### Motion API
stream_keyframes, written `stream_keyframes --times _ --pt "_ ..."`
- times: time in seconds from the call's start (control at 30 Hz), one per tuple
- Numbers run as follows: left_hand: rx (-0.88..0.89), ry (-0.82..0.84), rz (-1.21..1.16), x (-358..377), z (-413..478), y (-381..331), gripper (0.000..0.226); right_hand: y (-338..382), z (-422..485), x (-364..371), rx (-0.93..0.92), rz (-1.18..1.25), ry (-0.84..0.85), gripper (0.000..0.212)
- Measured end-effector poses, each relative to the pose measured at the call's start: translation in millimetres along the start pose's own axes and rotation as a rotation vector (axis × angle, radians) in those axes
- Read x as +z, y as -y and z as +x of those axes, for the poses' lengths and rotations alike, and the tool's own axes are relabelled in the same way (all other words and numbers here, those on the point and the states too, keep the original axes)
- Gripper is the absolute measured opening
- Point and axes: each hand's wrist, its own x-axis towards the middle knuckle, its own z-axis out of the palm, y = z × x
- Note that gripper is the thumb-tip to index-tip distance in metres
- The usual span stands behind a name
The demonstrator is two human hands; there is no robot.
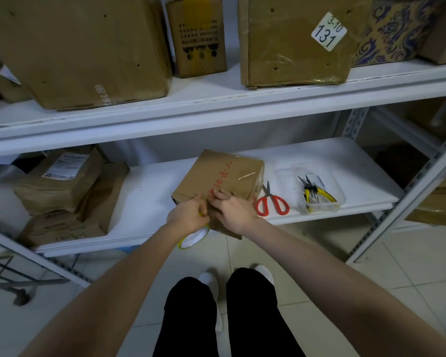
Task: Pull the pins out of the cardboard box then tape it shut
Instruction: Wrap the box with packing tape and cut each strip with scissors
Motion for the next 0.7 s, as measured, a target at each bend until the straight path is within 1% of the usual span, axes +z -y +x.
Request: stream_keyframes --times 0.07,0.2,0.23,0.3,0.37,0.47,0.53,0.6,0.7 --pt "-0.001 -0.044 0.018 -1.6 -2.3 2.3 0.011 -4.7 1.5 2.0 -0.026 -0.071 0.031 0.047" --pt "-0.069 -0.095 0.212 -10.5 -15.5 22.4 0.023 -17.0 1.5 -1.2 -0.015 -0.057 0.049 0.048" --pt "-0.100 -0.120 0.188 -13.5 -18.8 32.4 0.020 -21.7 2.6 -4.2 -0.016 -0.046 0.064 0.048" --pt "-0.140 -0.189 0.061 -21.2 -22.6 46.7 0.010 -32.4 6.8 -10.4 -0.034 -0.012 0.104 0.049" --pt "-0.105 -0.248 -0.020 -27.8 -22.6 45.5 0.006 -38.6 11.9 -17.5 -0.057 0.034 0.143 0.049" --pt "-0.082 -0.232 -0.119 -31.3 -20.0 30.6 0.006 -38.1 11.8 -30.4 -0.054 0.031 0.185 0.048" --pt "-0.123 -0.211 -0.175 -31.4 -18.3 28.7 0.007 -29.7 9.8 -35.8 0.004 -0.050 0.138 0.048" --pt "-0.137 -0.203 -0.237 -28.1 -14.8 31.4 0.007 -18.4 7.7 -30.2 0.095 -0.149 0.046 0.049" --pt "-0.145 -0.181 -0.323 -25.7 -13.3 32.0 0.008 -6.5 9.6 -13.3 0.134 -0.248 -0.035 0.044"
